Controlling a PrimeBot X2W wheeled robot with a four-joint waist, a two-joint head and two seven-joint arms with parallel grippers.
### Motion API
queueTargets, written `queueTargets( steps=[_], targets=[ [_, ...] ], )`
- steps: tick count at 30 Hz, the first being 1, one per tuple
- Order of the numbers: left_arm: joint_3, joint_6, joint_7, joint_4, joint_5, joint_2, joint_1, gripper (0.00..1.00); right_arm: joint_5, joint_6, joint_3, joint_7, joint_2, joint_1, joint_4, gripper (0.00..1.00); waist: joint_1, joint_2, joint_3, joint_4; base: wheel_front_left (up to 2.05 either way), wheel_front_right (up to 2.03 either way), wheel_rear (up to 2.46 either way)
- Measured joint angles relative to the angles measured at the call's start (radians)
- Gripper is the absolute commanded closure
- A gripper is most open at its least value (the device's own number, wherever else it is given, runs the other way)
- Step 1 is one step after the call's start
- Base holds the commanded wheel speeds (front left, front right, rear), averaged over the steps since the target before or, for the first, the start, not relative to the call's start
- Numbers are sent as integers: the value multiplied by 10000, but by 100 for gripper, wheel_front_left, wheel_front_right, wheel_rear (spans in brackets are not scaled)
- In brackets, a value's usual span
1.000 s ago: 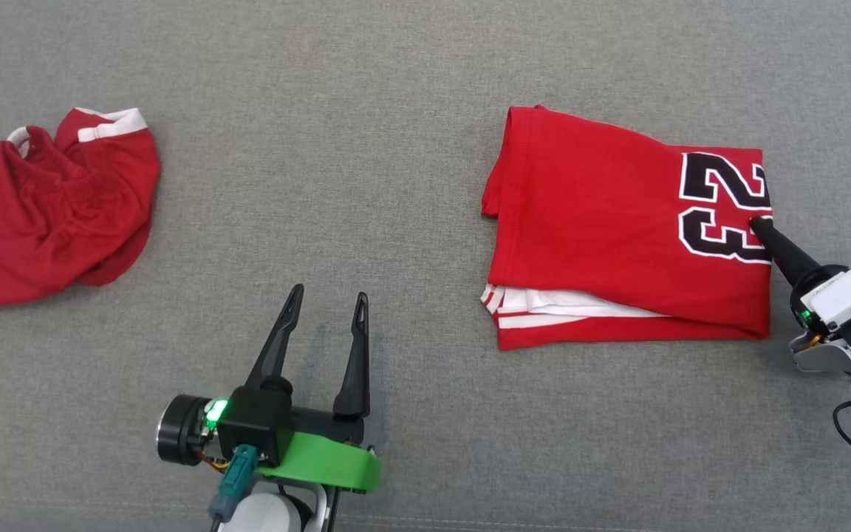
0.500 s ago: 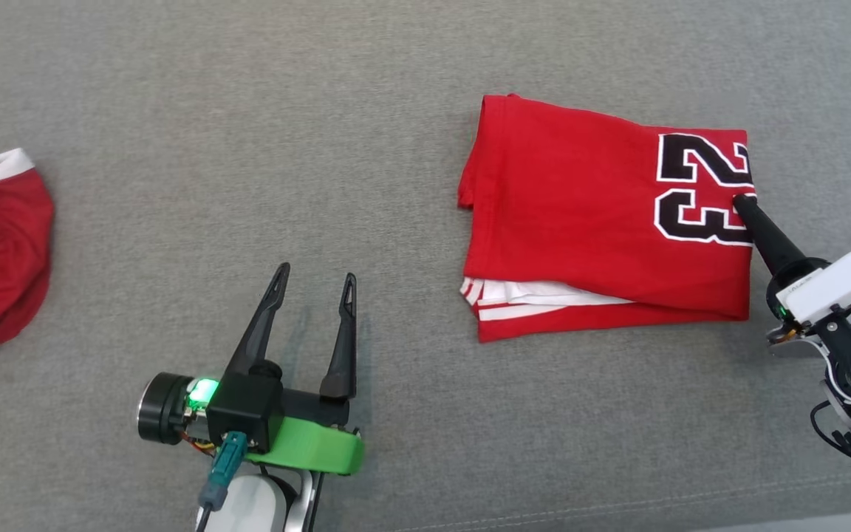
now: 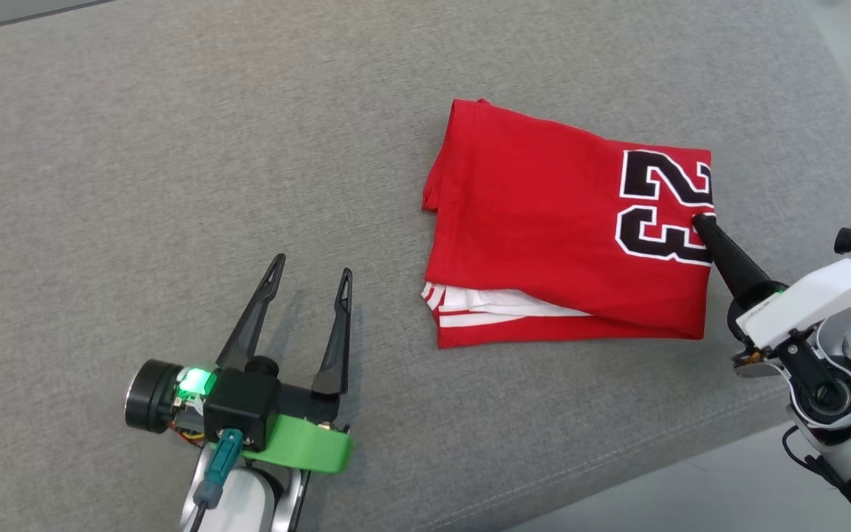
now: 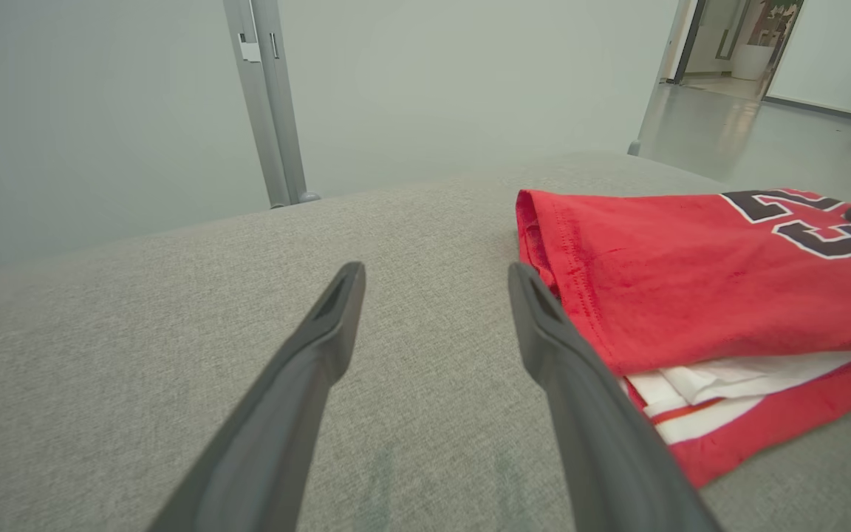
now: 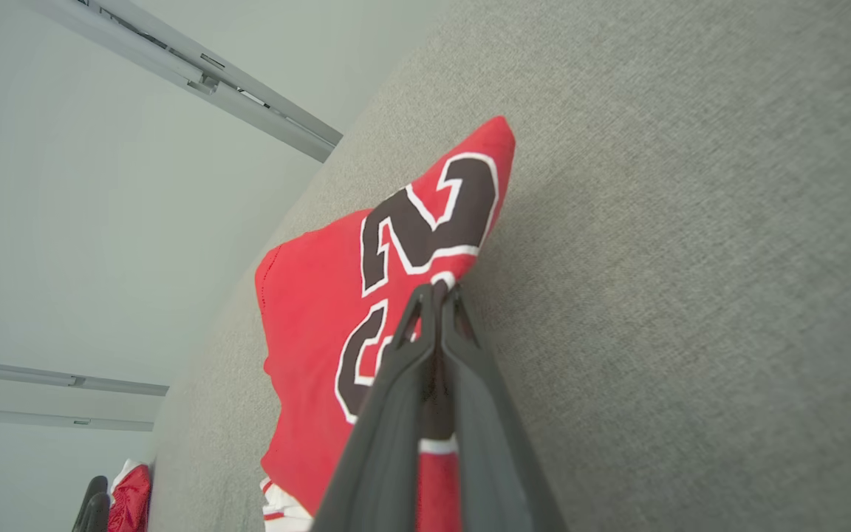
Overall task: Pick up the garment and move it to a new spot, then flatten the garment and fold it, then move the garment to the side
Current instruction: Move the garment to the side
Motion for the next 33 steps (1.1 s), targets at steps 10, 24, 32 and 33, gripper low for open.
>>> queueTargets(
  steps=[10, 24, 32, 33],
  targets=[
    [-201, -201, 0, -267, 297, 142, -755, 0, -1267, 0, 1191, -857, -836, -1319, 683, 100, 0, 0, 569, -751, 0, 0, 0],
    [-464, -311, 430, -1749, 665, 387, -1665, 0, -2746, 4, 2169, -1733, -1929, -4534, 3289, 100, 1, 0, 2060, -671, 0, 0, 0],
    [-560, -314, 589, -2368, 729, 537, -1785, 0, -3317, 4, 1678, -1942, -2309, -5616, 5187, 100, 1, 0, 2567, -419, 0, 0, 0],
    [-569, -314, 604, -2443, 736, 558, -1789, 0, -3340, 4, 1565, -1952, -2353, -5722, 5358, 100, 1, 0, 2609, -379, 0, 0, 0]
  ],
)
